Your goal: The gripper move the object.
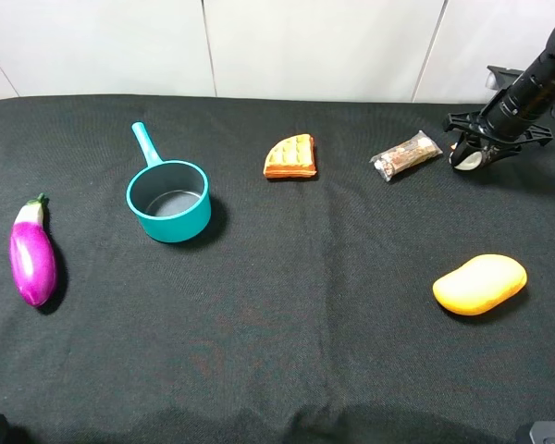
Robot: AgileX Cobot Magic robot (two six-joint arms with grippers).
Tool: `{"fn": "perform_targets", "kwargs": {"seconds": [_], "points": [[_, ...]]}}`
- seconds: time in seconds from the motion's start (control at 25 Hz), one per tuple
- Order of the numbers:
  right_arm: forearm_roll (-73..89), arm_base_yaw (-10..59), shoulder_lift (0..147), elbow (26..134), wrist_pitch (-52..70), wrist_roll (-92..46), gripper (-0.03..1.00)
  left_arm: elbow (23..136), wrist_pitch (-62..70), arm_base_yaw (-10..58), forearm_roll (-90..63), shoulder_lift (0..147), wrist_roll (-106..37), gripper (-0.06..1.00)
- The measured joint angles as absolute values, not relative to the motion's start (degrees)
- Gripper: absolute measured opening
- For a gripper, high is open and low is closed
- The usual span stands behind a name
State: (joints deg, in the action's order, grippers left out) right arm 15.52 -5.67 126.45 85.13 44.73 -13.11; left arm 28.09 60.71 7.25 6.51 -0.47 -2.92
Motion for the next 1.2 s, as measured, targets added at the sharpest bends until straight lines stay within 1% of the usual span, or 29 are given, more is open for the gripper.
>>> {"fn": "perform_targets", "kwargs": {"seconds": [0.12, 0.16, 0.44, 0.48, 0.72, 0.92, 1.2], "points": [[15.56, -5.67, 126.45, 85.13, 44.73, -13.11, 0.32, 28.09, 60.71, 7.25, 6.51, -0.47, -2.92, 0.99], [15.56, -5.67, 126.45, 85.13, 44.73, -13.11, 0.34, 28.09, 60.71, 7.25, 6.51, -0.47, -2.92, 0.99], [15.56, -5.67, 126.45, 85.13, 45.1, -13.11, 0.64, 28.09, 60.71, 7.25, 6.51, -0.47, -2.92, 0.99], [15.56, -5.67, 126.45, 85.13, 45.16, -13.11, 0.66, 28.09, 60.71, 7.25, 6.51, -0.47, -2.92, 0.99], [15.56, -5.67, 126.45, 85.13, 45.88, -13.11, 0.69, 28.09, 60.71, 7.25, 6.51, -0.47, -2.92, 0.99], [15.56, -5.67, 126.17, 85.13, 46.3, -13.11, 0.69, 28.09, 60.71, 7.25, 6.51, -0.47, -2.92, 0.99], [15.56, -5.67, 122.19, 85.17, 49.5, -13.11, 0.69, 28.09, 60.71, 7.25, 6.51, -0.47, -2.92, 0.99]]}}
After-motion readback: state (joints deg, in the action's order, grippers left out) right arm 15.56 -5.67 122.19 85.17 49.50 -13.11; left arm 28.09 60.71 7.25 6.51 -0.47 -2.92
